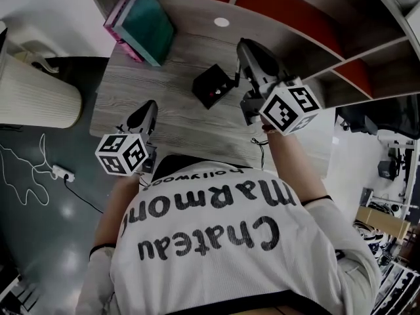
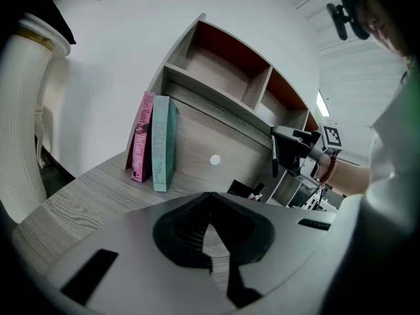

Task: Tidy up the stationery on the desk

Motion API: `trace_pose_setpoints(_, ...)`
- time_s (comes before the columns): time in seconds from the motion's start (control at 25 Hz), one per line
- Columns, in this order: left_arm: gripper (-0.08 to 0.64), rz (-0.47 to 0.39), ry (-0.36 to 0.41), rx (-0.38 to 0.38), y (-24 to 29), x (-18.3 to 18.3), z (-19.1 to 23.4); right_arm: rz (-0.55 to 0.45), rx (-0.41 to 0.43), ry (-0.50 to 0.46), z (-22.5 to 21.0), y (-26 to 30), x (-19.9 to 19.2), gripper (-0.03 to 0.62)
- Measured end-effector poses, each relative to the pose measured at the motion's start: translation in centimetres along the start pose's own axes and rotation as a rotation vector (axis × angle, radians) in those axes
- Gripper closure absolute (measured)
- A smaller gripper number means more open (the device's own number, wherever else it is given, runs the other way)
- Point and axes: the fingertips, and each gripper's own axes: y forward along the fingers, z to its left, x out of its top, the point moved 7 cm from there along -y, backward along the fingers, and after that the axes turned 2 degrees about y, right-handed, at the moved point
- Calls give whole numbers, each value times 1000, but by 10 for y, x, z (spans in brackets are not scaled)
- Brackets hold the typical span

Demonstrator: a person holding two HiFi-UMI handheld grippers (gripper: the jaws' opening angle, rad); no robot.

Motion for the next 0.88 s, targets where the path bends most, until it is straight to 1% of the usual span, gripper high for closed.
trace_pose_setpoints(0.12, 545, 2, -3, 7, -3, -2, 1, -38, 32, 2, 10, 11, -9, 543)
trace_pose_setpoints(0.24, 545, 7, -7, 17, -8, -6, 2, -43, 35, -23, 14, 20, -29, 543)
trace_pose_setpoints(0.4, 545, 18, -15, 39, -18, -14, 6, -36, -5, -69, 10, 24, -53, 543)
trace_pose_setpoints(0.56, 545, 26, -20, 58, -25, -20, 9, -37, -48, -78, 3, 25, -67, 543)
trace_pose_setpoints(0.88, 545, 30, -30, 57, -28, -26, 9, 7, -61, -86, 6, 12, -75, 543)
